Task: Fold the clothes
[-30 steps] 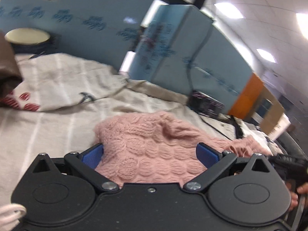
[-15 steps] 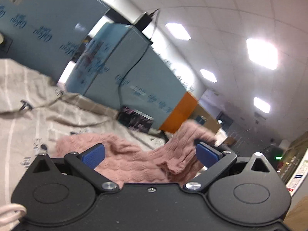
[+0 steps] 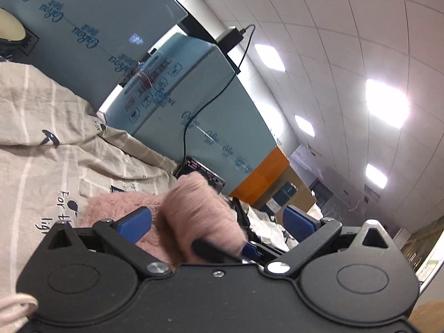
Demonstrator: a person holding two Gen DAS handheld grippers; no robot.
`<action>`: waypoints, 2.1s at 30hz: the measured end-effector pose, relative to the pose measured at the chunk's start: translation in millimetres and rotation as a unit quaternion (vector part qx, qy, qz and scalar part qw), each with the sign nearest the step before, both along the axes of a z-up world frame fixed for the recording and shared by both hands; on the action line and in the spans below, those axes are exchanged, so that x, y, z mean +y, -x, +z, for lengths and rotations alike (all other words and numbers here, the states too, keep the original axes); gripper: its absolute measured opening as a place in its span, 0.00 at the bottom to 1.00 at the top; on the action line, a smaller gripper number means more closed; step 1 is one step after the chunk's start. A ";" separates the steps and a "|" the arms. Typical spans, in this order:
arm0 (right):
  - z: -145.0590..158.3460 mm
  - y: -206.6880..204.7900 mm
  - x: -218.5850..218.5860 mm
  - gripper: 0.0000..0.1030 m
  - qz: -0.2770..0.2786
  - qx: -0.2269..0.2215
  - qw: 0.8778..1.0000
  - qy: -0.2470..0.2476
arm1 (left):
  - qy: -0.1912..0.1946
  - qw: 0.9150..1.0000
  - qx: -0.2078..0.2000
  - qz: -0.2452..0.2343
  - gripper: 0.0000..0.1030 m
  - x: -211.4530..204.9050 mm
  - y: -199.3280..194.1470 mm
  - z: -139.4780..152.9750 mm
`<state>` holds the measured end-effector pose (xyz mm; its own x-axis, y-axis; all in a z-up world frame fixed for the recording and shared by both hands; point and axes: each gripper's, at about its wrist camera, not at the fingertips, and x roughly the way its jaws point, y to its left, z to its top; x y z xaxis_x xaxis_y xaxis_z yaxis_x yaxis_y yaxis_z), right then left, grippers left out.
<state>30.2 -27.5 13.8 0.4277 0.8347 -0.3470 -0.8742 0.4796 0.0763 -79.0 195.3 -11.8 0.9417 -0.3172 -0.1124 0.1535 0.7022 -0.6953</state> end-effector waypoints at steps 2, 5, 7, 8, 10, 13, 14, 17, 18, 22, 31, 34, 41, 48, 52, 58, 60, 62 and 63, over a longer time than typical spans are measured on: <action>8.3 1.9 -13.3 0.82 0.041 0.004 0.999 -0.013 | 0.003 1.000 0.004 0.003 1.00 0.4 -1.0 0.7; 20.0 0.3 -42.9 0.82 0.078 -0.006 0.996 -0.040 | 0.010 1.000 0.013 0.009 1.00 -1.0 -4.8 3.2; 22.9 -7.2 -63.2 0.84 0.075 0.002 0.995 -0.066 | 0.013 0.999 0.028 0.009 1.00 -6.0 -12.0 6.3; 21.7 -14.6 -71.9 0.84 0.064 0.018 0.995 -0.080 | 0.015 0.999 0.035 0.004 1.00 -9.8 -17.9 7.4; 14.6 -33.1 -85.0 0.84 0.031 0.069 0.992 -0.104 | 0.018 0.998 0.055 -0.004 1.00 -17.7 -31.5 8.4; 1.5 -62.1 -101.7 0.84 -0.007 0.148 0.979 -0.144 | 0.004 0.995 0.099 0.005 0.97 -29.4 -51.3 8.2; -2.9 -71.4 -105.9 0.84 -0.017 0.173 0.972 -0.156 | -0.008 0.994 0.110 0.011 0.97 -33.8 -56.0 8.4; -11.8 -86.7 -118.1 0.84 -0.051 0.215 0.957 -0.187 | -0.060 0.987 0.144 0.037 0.50 -47.1 -68.6 8.2; -12.6 -87.0 -121.7 0.84 -0.065 0.214 0.955 -0.192 | -0.077 0.985 0.151 0.042 0.36 -50.6 -71.3 6.7; -13.3 -89.2 -131.3 0.84 -0.088 0.211 0.949 -0.216 | -0.120 0.985 0.118 0.045 0.20 -64.0 -66.2 12.6; -7.1 -81.6 -125.7 0.84 -0.083 0.186 0.955 -0.214 | -0.136 0.979 0.038 0.146 0.19 -35.0 1.6 38.4; 2.0 -74.2 -112.9 0.84 -0.045 0.194 0.961 -0.194 | -0.123 0.971 0.084 0.186 0.19 -14.0 9.7 16.4; 20.7 -60.8 -67.9 0.84 0.037 0.215 0.964 -0.151 | -0.150 0.959 0.124 0.206 0.23 -6.0 5.3 -4.3; 9.0 -68.5 -27.7 0.84 0.068 0.230 0.965 -0.109 | -0.202 0.930 0.164 0.261 0.70 -10.7 3.1 -6.3; -8.4 -86.3 -14.4 0.84 0.034 0.233 0.969 -0.071 | -0.202 0.920 0.198 0.273 0.80 -2.7 -7.6 -14.6; -37.0 -108.8 -9.5 0.84 -0.003 0.255 0.966 -0.045 | -0.216 0.915 0.218 0.263 0.85 -4.5 -20.2 -26.0; -35.4 -106.8 -14.6 0.84 -0.001 0.251 0.966 -0.057 | -0.201 0.919 0.213 0.265 0.88 -1.2 -16.6 -24.0; -33.1 -103.1 -24.1 0.84 -0.003 0.250 0.965 -0.084 | -0.171 0.928 0.201 0.264 0.90 3.4 -8.6 -18.9; -31.6 -101.0 -29.3 0.84 -0.003 0.249 0.964 -0.098 | -0.154 0.932 0.193 0.264 0.91 5.5 -3.6 -14.8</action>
<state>131.2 -56.9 -17.7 0.2539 0.9028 -0.3471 -0.7032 0.4187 0.5746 -75.4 200.8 -26.5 0.8277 0.2829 -0.4847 -0.4907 0.7840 -0.3803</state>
